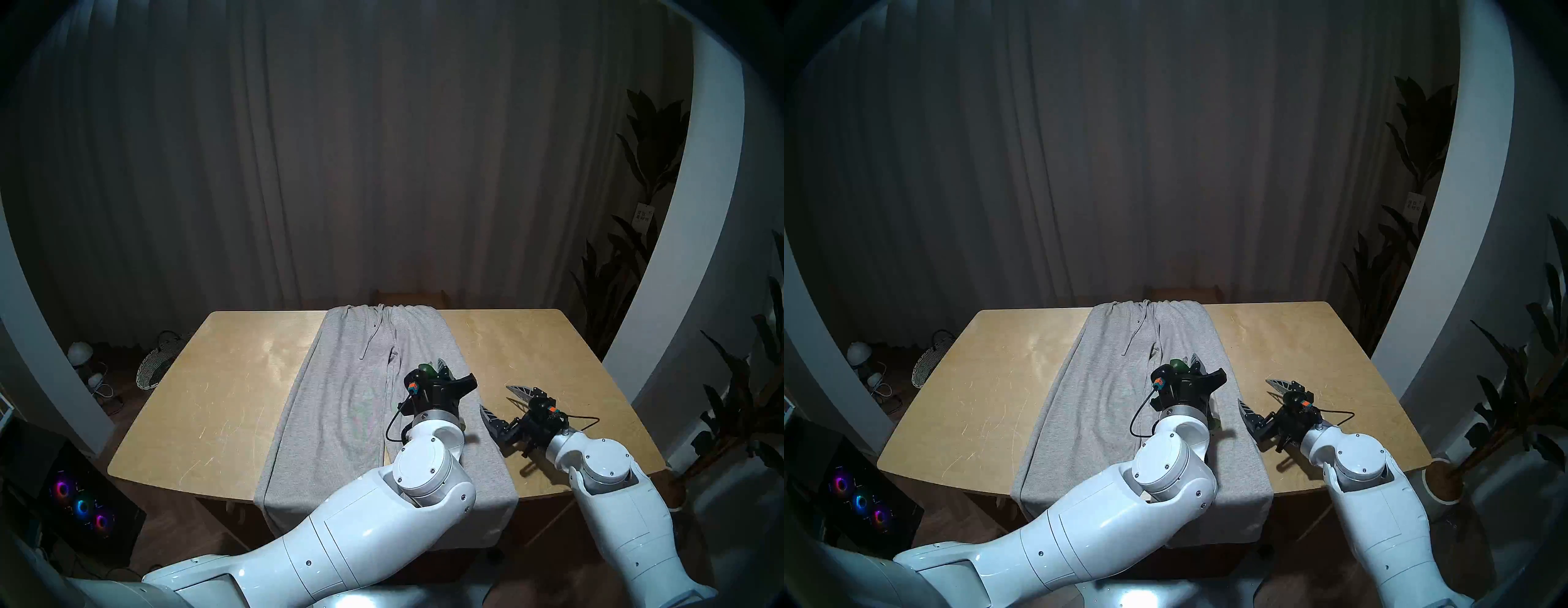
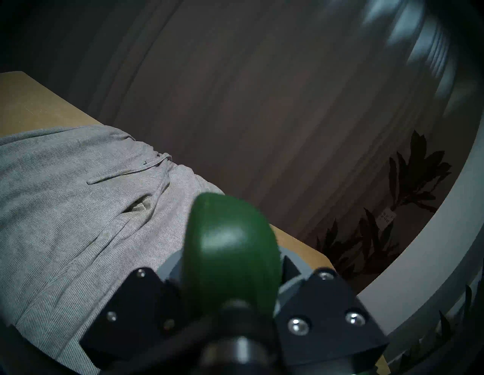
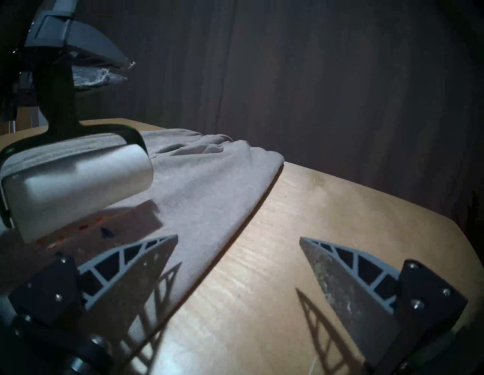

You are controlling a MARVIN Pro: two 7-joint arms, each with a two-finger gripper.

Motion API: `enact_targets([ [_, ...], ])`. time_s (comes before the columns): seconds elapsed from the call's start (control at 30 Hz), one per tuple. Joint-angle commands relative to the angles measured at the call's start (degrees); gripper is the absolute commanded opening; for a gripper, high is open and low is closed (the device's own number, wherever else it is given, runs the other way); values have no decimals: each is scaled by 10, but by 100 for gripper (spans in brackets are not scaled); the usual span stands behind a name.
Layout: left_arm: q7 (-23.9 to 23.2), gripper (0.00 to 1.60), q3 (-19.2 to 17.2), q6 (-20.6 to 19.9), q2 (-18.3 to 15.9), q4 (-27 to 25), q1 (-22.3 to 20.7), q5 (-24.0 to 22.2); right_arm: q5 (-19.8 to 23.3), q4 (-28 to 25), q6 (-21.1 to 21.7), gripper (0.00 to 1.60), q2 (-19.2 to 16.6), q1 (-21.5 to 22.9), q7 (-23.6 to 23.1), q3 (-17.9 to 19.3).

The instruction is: Remove lint and debris from pants with a lint roller

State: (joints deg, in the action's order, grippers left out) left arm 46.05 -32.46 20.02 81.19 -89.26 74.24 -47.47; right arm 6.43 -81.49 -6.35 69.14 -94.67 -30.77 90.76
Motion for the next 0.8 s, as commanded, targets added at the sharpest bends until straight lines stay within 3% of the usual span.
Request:
enact_targets([
  [0.0,-23,0,6,9,-12,-37,2,3,-3,36,-5,160,-2,66,-13,-14],
  [0.03,-26,0,12,9,-15,-43,5,4,-9,64,-14,160,-3,85,-20,-25],
  [0.1,-29,0,15,9,-17,-45,5,6,-10,59,-16,160,-3,77,-18,-25],
  [0.13,-34,0,20,10,-19,-48,5,7,-12,93,-24,160,-3,99,-31,-37],
  [0.33,-39,0,39,8,-21,-47,2,16,-22,125,-59,160,-3,101,-37,-47],
  [0.77,-10,0,38,30,5,-9,-13,44,-23,119,-66,160,-23,87,-46,-38],
])
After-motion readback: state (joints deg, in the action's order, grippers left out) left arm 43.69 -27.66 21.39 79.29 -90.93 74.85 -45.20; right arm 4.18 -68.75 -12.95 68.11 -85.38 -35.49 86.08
